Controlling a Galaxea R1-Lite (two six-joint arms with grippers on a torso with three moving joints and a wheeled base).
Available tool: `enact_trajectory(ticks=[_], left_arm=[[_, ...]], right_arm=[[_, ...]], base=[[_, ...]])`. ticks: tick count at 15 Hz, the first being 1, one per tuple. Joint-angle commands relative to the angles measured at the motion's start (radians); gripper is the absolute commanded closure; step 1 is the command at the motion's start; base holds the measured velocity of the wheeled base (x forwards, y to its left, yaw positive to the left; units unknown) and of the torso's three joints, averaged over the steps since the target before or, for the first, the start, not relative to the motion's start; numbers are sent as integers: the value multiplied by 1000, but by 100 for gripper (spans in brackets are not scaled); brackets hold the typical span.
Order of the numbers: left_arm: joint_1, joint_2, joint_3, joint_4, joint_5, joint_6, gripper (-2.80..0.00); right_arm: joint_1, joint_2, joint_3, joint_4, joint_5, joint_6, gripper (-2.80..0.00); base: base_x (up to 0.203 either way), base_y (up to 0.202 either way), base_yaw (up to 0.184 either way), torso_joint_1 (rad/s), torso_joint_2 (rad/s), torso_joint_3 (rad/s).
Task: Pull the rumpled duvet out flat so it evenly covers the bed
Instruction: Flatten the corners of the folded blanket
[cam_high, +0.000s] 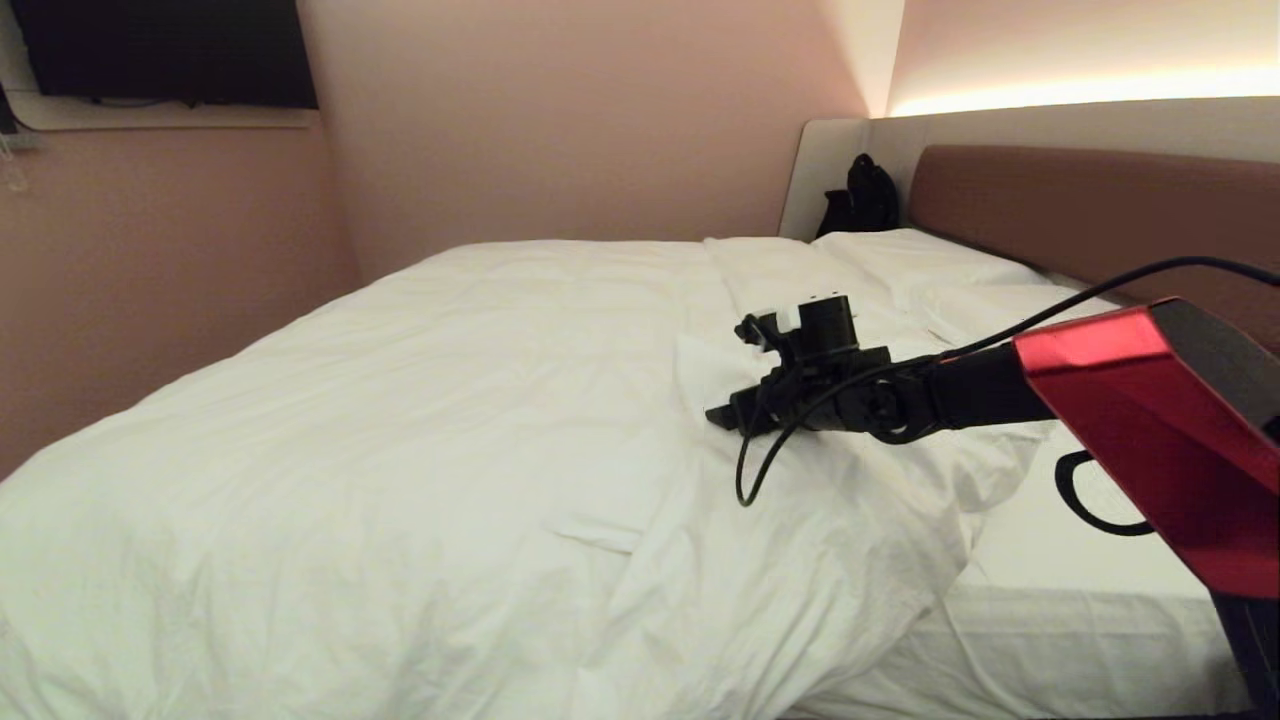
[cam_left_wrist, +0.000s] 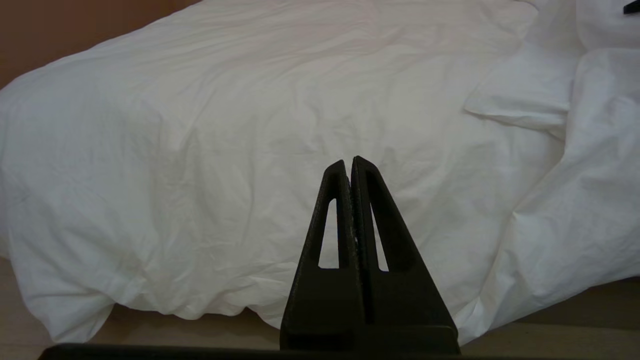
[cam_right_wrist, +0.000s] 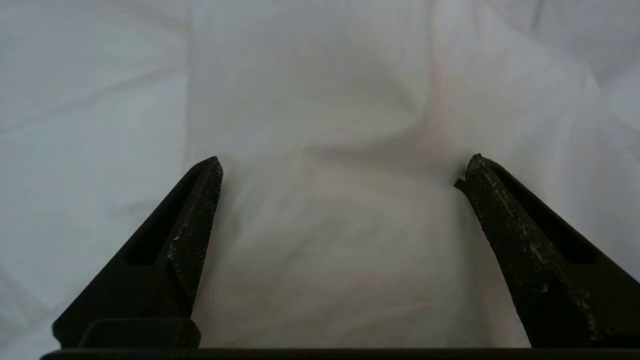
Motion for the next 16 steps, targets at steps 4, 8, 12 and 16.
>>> enact_trajectory(ticks=[4, 8, 12, 16], left_arm=[[0, 0, 0, 0, 0, 0, 0], [0, 0, 0, 0, 0, 0, 0], [0, 0, 0, 0, 0, 0, 0], [0, 0, 0, 0, 0, 0, 0]], right_arm=[[-28, 112, -27, 1, 1, 2, -280], [-29, 141, -24, 0, 1, 5, -280], [-29, 140, -22, -1, 1, 7, 0], [-29, 137, -17, -1, -1, 8, 0]], base=[[0, 0, 0, 0, 0, 0], [0, 0, 0, 0, 0, 0], [0, 0, 0, 0, 0, 0], [0, 0, 0, 0, 0, 0]])
